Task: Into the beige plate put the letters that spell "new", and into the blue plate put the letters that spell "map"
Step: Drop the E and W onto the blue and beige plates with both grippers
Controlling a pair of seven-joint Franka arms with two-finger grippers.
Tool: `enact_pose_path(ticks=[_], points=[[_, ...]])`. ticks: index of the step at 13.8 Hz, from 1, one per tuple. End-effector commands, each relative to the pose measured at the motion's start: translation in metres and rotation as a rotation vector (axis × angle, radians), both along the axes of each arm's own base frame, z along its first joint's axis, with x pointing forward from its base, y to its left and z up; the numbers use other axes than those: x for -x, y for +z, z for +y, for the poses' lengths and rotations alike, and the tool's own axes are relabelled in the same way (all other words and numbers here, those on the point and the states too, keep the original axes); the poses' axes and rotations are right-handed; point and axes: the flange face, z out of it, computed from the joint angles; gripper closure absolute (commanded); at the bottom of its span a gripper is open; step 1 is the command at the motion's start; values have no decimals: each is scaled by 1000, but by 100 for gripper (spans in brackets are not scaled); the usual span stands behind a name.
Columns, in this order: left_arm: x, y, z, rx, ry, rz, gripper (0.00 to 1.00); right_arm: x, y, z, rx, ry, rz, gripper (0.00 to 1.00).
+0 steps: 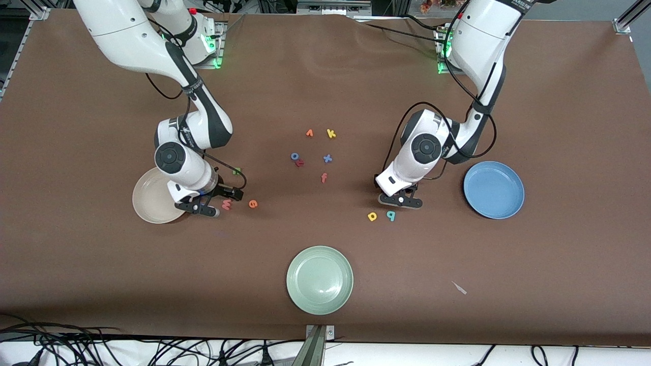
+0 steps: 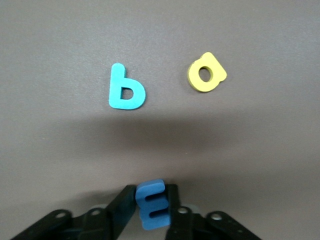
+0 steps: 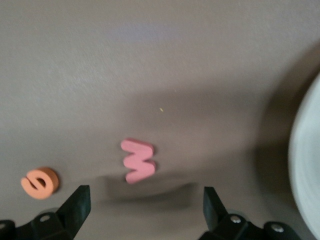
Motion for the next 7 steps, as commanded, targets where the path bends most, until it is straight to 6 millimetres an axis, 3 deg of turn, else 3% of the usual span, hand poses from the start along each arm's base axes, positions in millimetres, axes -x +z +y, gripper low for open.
enact_pose_path(ticks=[1, 4, 5, 7], points=[[0, -9, 5, -25, -10, 7, 94, -16, -4, 7, -11, -17, -19, 0], [-6, 9, 9, -18, -5, -8, 95, -20, -11, 8, -12, -22, -15, 1], [-14, 27, 22, -17, 17, -14, 95, -20, -12, 8, -12, -21, -14, 6], [-31, 61, 66, -12, 63, -24, 95, -20, -12, 8, -12, -20, -13, 15]])
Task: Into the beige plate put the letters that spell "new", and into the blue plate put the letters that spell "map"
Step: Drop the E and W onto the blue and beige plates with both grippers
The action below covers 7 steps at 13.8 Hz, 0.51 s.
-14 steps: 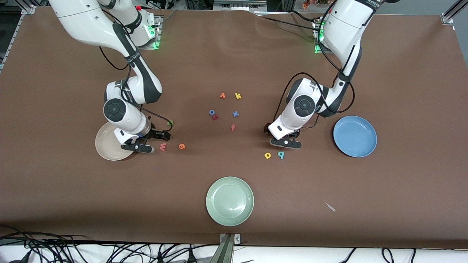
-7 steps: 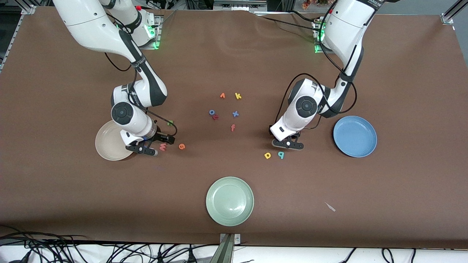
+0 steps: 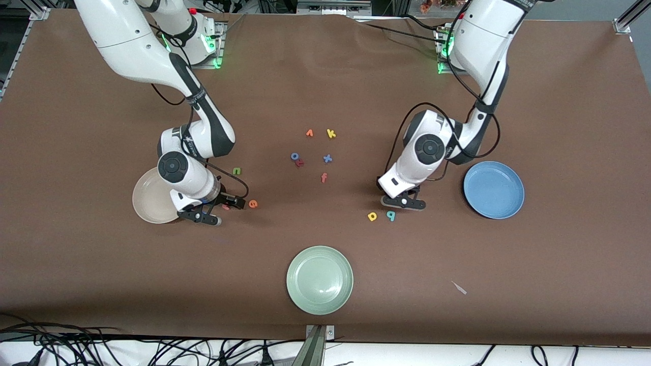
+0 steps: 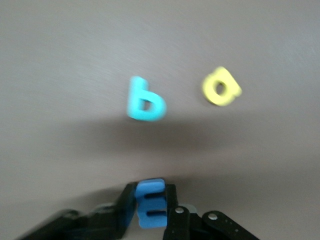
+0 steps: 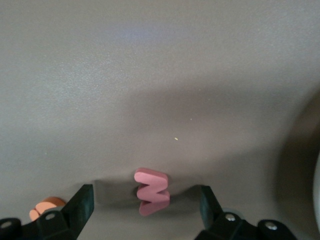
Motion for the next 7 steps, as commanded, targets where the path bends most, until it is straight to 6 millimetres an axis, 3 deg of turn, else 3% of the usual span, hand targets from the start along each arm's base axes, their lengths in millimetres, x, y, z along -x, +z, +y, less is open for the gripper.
enact_pose_path(ticks=[1, 3, 7], points=[[-16, 54, 60, -3, 3, -14, 96, -5, -1, 3, -7, -12, -4, 24], [-16, 61, 109, -6, -29, -15, 96, -5, -1, 3, -8, -13, -4, 43], [-4, 64, 219, -15, -116, -2, 97, -4, -2, 2, -6, -14, 4, 68]])
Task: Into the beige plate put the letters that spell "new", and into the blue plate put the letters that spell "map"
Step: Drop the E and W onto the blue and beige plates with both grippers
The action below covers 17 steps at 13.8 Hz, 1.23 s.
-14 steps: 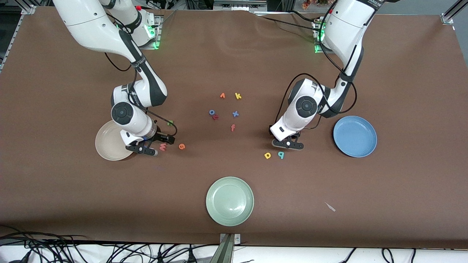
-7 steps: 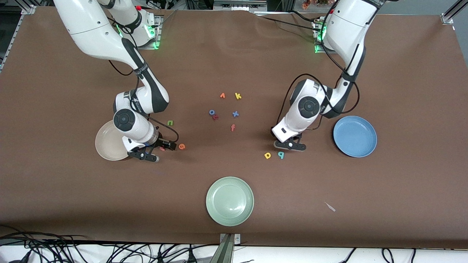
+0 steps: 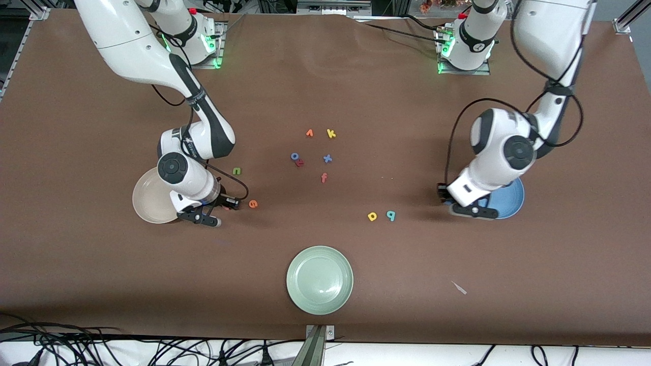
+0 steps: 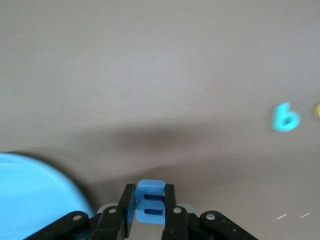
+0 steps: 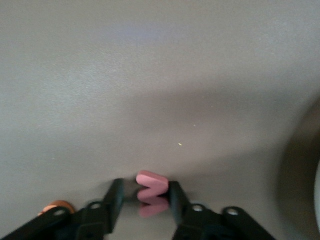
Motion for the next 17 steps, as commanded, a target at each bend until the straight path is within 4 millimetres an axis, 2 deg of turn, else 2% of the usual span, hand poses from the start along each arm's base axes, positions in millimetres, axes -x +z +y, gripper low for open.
enact_pose_path(ticks=[1, 2, 4, 6, 7, 8, 9, 10, 13, 14, 16, 17], points=[[18, 3, 74, -20, -85, 10, 97, 1, -7, 0, -1, -12, 17, 73], [20, -3, 98, -32, -119, 21, 96, 0, -6, 1, -1, -12, 15, 76], [22, -7, 134, -50, -167, 25, 95, 0, -7, 1, -1, -14, 17, 81], [24, -12, 150, -57, -194, 33, 87, 0, -5, 1, 0, -12, 20, 85], [23, -12, 150, -58, -194, 31, 72, -2, -2, 1, 1, -12, 22, 85], [22, -12, 150, -59, -196, 27, 31, -6, 5, 2, 7, -10, 43, 85], [21, -12, 150, -60, -194, 24, 6, -12, 14, -1, 16, -2, 74, 85], [20, -9, 149, -60, -197, 19, 0, -10, 17, -5, 30, 24, 110, 85], [18, -6, 136, -51, -198, 12, 0, -9, 38, -19, 40, 123, 127, 85], [16, -3, 125, -50, -213, 5, 0, -8, 45, -26, 45, 154, 128, 85], [12, -1, 76, 6, -232, -12, 1, -4, 56, -51, 56, 235, 128, 85], [11, -2, 50, 63, -186, -16, 1, -3, 57, -66, 62, 265, 127, 85]])
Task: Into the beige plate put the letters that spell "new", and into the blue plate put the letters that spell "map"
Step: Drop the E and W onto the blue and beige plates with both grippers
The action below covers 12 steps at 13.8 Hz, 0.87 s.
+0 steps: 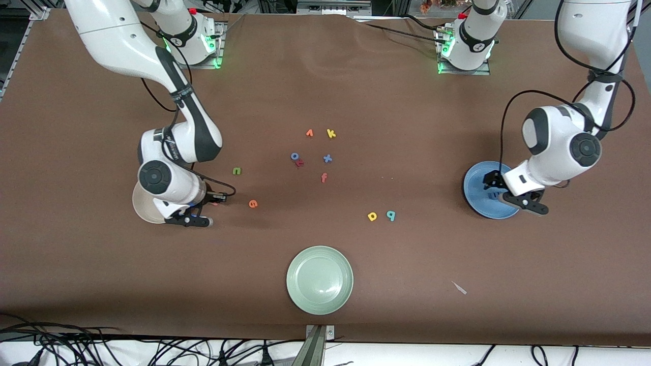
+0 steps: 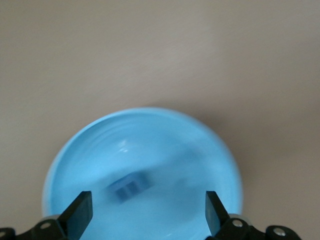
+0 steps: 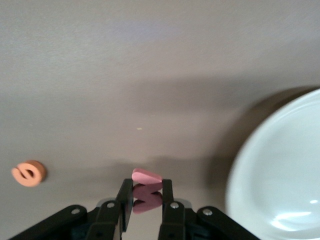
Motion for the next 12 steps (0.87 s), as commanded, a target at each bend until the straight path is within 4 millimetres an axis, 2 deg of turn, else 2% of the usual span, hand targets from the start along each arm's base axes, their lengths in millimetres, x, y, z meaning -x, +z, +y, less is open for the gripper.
enact_pose_path(ticks=[1, 2, 5, 8, 9, 10, 12], points=[[-2, 3, -69, 110, 70, -6, 1, 12, 16, -39, 2, 102, 7, 85], [-7, 7, -98, 128, 64, -37, 1, 15, 15, -49, 2, 135, 9, 85], [-9, -2, -182, 146, 83, -36, 6, 24, 12, -78, 5, 218, -25, 84], [-19, -15, -242, 154, 100, -34, 5, 34, -7, -100, 10, 314, -84, 79], [-23, -20, -251, 157, 92, -37, 5, 35, -7, -101, 11, 317, -88, 50], [-26, -27, -255, 157, 89, -46, 5, 35, -6, -100, 11, 306, -86, 1], [-32, -33, -260, 160, 85, -70, 9, 35, -1, -98, 8, 287, -76, 0]])
